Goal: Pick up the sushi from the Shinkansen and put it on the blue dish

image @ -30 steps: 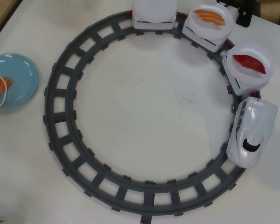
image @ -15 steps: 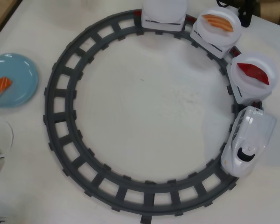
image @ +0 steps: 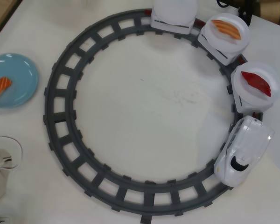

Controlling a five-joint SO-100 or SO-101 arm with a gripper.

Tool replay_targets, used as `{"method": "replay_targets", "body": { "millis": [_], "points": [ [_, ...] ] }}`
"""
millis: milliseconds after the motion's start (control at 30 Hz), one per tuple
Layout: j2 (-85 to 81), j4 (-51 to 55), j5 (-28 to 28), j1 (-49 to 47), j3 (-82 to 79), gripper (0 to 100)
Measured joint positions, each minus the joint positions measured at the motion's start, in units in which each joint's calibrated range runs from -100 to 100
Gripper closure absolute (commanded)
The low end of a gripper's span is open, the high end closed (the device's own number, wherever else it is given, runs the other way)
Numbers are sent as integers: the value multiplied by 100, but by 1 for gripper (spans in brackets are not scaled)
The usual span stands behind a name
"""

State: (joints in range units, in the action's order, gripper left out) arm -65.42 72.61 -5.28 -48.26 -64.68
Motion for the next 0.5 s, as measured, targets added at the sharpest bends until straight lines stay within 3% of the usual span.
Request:
{"method": "replay_targets", "body": {
  "millis": [500],
  "points": [
    [-76, -681, 62, 49, -1226, 97]
  ]
}}
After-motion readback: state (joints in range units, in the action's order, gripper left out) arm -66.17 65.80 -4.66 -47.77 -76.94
